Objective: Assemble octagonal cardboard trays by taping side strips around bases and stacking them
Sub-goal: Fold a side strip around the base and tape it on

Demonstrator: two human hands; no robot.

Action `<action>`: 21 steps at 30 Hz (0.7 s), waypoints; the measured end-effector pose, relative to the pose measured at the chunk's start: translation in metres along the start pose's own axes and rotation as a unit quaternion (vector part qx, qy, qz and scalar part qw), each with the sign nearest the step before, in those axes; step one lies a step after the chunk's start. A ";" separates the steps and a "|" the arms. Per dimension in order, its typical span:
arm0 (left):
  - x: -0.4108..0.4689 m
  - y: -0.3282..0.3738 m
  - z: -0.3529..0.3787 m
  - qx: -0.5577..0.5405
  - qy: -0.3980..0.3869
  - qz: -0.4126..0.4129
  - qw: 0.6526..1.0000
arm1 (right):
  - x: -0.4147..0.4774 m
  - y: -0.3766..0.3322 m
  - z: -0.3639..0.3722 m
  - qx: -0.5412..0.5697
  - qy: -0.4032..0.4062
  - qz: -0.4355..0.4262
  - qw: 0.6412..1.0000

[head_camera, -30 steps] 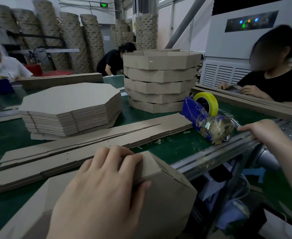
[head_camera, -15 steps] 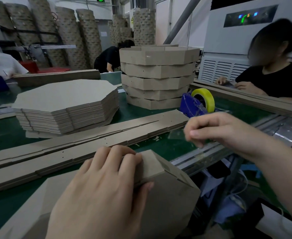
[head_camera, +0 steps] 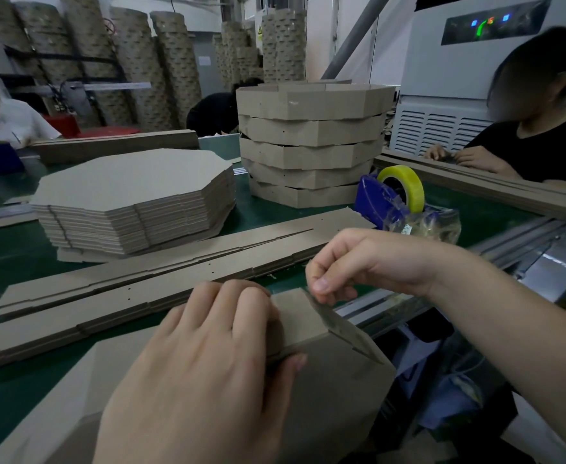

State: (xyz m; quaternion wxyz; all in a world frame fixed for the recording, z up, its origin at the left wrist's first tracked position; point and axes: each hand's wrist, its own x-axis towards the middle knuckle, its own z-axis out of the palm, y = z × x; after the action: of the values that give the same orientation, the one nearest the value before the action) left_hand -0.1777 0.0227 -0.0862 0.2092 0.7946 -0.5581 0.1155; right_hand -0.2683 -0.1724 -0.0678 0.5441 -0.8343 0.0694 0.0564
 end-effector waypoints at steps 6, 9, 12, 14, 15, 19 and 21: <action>-0.020 0.000 0.001 0.064 0.040 0.070 0.995 | 0.001 0.001 -0.003 -0.011 -0.014 0.004 1.000; -0.016 0.000 -0.002 0.101 0.030 0.083 0.991 | 0.001 0.002 -0.004 -0.018 -0.012 0.012 1.000; -0.017 0.001 -0.001 0.113 0.026 0.082 0.990 | 0.002 0.001 -0.005 -0.039 -0.017 0.032 0.999; -0.017 0.001 0.000 0.121 0.031 0.088 0.988 | 0.002 0.001 -0.005 -0.061 -0.017 0.051 0.997; -0.018 0.001 0.001 0.122 0.031 0.088 0.988 | 0.002 0.001 -0.005 -0.066 -0.018 0.063 0.996; -0.019 -0.001 0.000 0.125 0.034 0.088 0.988 | 0.004 0.003 -0.002 -0.054 -0.035 0.103 0.993; -0.019 -0.001 0.001 0.126 0.034 0.090 0.987 | 0.004 0.003 -0.003 -0.058 -0.039 0.128 0.989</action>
State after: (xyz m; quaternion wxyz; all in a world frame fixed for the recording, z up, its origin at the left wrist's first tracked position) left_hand -0.1837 0.0389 -0.0952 0.1153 0.7564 -0.6013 0.2301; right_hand -0.2649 -0.1769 -0.0702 0.4858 -0.8457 0.1506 0.1617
